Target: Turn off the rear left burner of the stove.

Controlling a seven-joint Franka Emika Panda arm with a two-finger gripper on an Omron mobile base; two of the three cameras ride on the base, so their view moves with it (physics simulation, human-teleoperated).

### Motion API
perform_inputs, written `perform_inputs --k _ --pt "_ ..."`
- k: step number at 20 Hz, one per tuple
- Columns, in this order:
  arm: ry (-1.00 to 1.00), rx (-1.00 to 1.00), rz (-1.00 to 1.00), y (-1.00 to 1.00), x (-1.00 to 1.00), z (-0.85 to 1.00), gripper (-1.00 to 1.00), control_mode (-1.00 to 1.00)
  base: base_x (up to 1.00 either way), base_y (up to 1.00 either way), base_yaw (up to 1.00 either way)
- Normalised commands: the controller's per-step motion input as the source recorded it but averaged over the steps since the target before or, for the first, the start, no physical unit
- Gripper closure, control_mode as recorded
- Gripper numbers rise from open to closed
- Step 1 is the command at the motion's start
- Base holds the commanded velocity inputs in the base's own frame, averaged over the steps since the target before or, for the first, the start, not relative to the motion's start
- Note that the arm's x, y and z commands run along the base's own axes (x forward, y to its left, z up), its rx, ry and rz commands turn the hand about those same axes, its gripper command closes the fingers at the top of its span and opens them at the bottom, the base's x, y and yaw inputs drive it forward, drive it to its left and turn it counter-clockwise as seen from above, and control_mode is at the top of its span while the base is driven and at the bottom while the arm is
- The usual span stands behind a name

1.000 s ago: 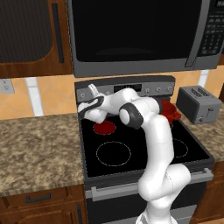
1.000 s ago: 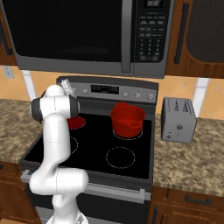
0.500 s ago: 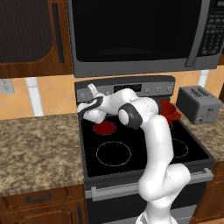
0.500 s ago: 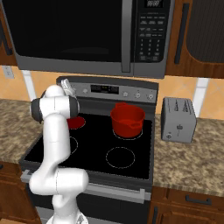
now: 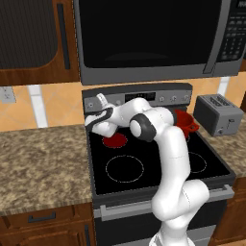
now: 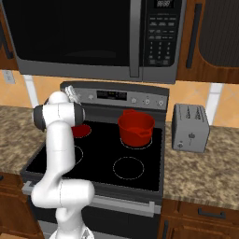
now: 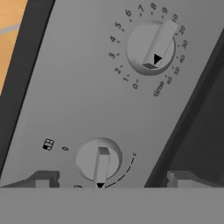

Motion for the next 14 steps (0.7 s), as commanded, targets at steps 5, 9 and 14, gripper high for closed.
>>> perform_inputs --k 5,9,14 --pt "0.0 0.01 0.0 -0.01 0.0 0.0 1.0 -1.0 0.0 0.0 0.0" --pt "0.0 0.07 0.0 -0.01 0.0 0.0 1.0 -1.0 0.0 0.0 0.0" --pt "0.02 0.15 0.0 0.0 0.0 0.01 1.0 -1.0 0.0 0.0 0.0"
